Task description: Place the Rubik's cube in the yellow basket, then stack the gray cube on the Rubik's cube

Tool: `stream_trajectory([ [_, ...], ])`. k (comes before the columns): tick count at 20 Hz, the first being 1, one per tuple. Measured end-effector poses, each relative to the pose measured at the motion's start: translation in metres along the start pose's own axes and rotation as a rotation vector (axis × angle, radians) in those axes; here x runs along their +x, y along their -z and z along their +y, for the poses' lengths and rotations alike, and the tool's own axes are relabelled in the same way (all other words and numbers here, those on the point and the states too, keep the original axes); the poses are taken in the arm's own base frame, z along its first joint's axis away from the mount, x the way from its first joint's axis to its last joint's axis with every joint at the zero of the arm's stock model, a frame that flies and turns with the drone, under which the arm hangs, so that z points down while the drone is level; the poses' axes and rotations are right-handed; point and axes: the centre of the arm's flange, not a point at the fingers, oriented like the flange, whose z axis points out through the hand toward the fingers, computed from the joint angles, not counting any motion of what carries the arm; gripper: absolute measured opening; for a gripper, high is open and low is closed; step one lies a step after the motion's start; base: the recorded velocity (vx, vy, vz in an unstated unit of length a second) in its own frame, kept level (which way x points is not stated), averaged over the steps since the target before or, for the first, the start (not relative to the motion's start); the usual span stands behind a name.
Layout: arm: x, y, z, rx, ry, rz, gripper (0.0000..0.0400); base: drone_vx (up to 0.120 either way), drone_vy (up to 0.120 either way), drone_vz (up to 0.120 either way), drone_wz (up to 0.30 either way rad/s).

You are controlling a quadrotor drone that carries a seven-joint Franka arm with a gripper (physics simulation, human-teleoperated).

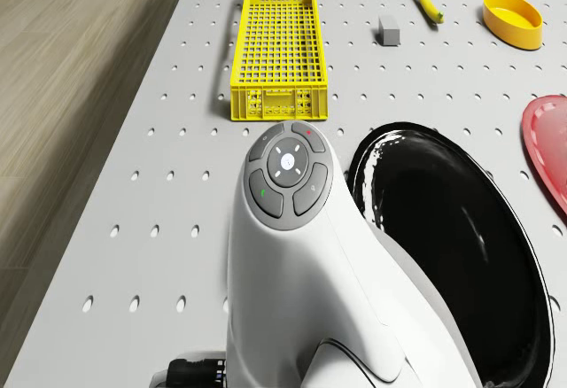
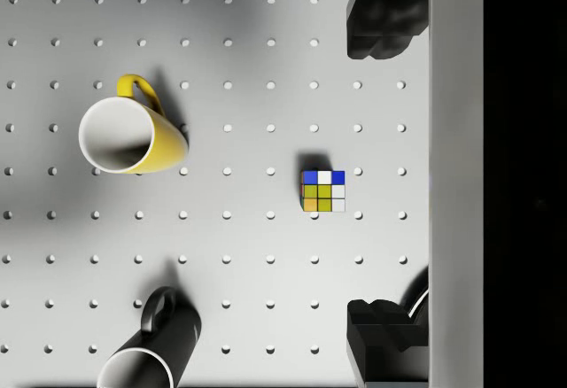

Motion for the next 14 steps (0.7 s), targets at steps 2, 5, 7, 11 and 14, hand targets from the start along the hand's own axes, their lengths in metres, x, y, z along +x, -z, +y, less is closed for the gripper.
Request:
stream_trajectory([
  [2, -0.0003, 0.0000, -0.0003, -0.003, 0.000, 0.003, 0.0400, 0.000, 0.000, -0.120, 0.000],
  [5, -0.0005, 0.0000, -0.0005, -0.005, 0.000, 0.006, 0.0400, 0.093, 0.000, -0.120, 0.000],
  [7, -0.0006, 0.0000, -0.0006, -0.006, 0.000, 0.007, 0.0400, 0.040, 0.000, -0.120, 0.000],
  [11, -0.0008, 0.0001, -0.0008, -0.008, 0.000, 0.008, 0.0400, 0.000, -0.030, -0.120, 0.000],
  [14, -0.0008, 0.0001, -0.0008, -0.008, 0.000, 0.009, 0.0400, 0.000, 0.000, -0.120, 0.000],
])
